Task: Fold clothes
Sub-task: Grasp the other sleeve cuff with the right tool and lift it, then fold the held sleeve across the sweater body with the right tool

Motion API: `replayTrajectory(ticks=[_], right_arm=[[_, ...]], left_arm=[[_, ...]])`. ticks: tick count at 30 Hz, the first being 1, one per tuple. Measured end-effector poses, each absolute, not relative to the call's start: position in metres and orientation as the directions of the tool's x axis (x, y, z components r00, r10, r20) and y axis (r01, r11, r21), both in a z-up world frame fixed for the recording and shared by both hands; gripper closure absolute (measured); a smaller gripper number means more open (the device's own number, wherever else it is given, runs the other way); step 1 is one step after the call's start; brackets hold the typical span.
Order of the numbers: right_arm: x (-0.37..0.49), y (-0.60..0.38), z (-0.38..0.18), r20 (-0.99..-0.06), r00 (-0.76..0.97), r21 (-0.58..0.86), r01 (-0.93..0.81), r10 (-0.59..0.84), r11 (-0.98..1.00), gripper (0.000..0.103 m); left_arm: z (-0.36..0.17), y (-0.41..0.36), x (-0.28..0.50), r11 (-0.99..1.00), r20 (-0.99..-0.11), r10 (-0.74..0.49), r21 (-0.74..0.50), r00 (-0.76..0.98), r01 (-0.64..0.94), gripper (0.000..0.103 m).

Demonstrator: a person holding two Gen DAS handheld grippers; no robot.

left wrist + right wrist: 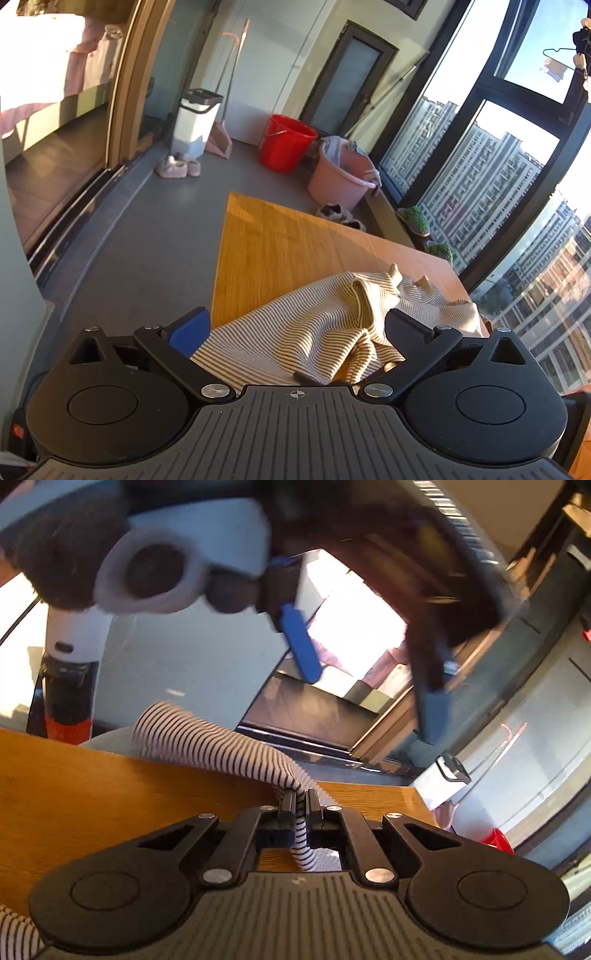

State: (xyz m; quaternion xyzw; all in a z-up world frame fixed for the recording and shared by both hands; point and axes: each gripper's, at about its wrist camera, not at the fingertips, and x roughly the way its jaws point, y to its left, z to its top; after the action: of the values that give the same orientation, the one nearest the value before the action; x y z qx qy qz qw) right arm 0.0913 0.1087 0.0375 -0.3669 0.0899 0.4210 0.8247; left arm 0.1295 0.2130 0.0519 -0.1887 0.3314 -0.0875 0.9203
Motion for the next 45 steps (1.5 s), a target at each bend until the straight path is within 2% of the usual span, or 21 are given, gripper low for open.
replayTrajectory(ticks=[4,6,9,12,14,16,17,21,27,31,32,33,36,40,43,45], right_arm=[[0.101,0.056,0.07,-0.406,0.701,-0.486,-0.709,0.586,0.512,0.099],[0.102,0.033,0.07,-0.446,0.71,-0.475,-0.704,0.545,0.528,0.099],[0.097,0.01,0.045,-0.507,0.743,-0.562,-0.669,0.436,0.486,0.098],[0.078,-0.003,0.032,-0.505,0.751,-0.619,-0.659,0.426,0.428,0.093],[0.058,-0.002,0.036,-0.5,0.708,-0.599,-0.698,0.498,0.391,0.085],[0.037,0.012,0.039,-0.48,0.664,-0.617,-0.72,0.574,0.317,0.06],[0.028,0.022,0.037,-0.472,0.642,-0.635,-0.723,0.604,0.273,0.058],[0.009,0.068,0.021,-0.459,0.584,-0.715,-0.69,0.67,0.112,0.059],[0.007,0.125,0.006,-0.454,0.544,-0.777,-0.629,0.706,-0.015,0.059],[0.008,0.152,-0.009,-0.46,0.563,-0.822,-0.563,0.686,-0.089,0.06],[0.011,0.155,-0.014,-0.461,0.578,-0.829,-0.551,0.674,-0.094,0.064],[0.015,0.157,-0.018,-0.464,0.591,-0.831,-0.548,0.66,-0.095,0.09],[0.039,0.149,0.007,-0.469,0.597,-0.745,-0.664,0.651,0.072,0.092],[0.098,0.116,0.077,-0.42,0.661,-0.541,-0.732,0.622,0.413,0.094],[0.151,0.053,0.14,-0.348,0.733,-0.287,-0.677,0.584,0.678,0.097],[0.178,0.0,0.168,-0.313,0.766,-0.091,-0.613,0.562,0.785,0.097]], left_arm=[[0.052,0.217,0.119,0.88,-0.566,-0.343,-0.472,0.75,0.047,0.0],[0.047,0.211,0.115,0.87,-0.582,-0.375,-0.491,0.722,0.057,0.0],[0.041,0.196,0.116,0.871,-0.604,-0.397,-0.484,0.691,0.077,0.0],[0.039,0.182,0.122,0.874,-0.611,-0.41,-0.475,0.677,0.102,0.0],[0.037,0.174,0.127,0.877,-0.618,-0.414,-0.468,0.668,0.111,0.0],[0.035,0.169,0.132,0.881,-0.624,-0.408,-0.46,0.666,0.109,0.0],[0.035,0.168,0.133,0.884,-0.625,-0.403,-0.456,0.669,0.107,0.0],[0.038,0.173,0.133,0.89,-0.616,-0.382,-0.445,0.689,0.096,0.0],[0.049,0.199,0.122,0.891,-0.579,-0.356,-0.446,0.733,0.081,0.0],[0.053,0.212,0.12,0.883,-0.55,-0.346,-0.464,0.76,0.066,0.0],[0.054,0.214,0.12,0.88,-0.543,-0.346,-0.47,0.765,0.064,0.0],[0.055,0.216,0.119,0.877,-0.536,-0.346,-0.475,0.77,0.063,0.0],[0.06,0.218,0.114,0.875,-0.506,-0.332,-0.48,0.796,0.06,0.0],[0.071,0.224,0.11,0.865,-0.445,-0.294,-0.5,0.846,0.038,0.0],[0.077,0.224,0.111,0.846,-0.405,-0.3,-0.531,0.864,0.045,0.0],[0.076,0.215,0.116,0.853,-0.418,-0.307,-0.52,0.855,0.052,0.0]])
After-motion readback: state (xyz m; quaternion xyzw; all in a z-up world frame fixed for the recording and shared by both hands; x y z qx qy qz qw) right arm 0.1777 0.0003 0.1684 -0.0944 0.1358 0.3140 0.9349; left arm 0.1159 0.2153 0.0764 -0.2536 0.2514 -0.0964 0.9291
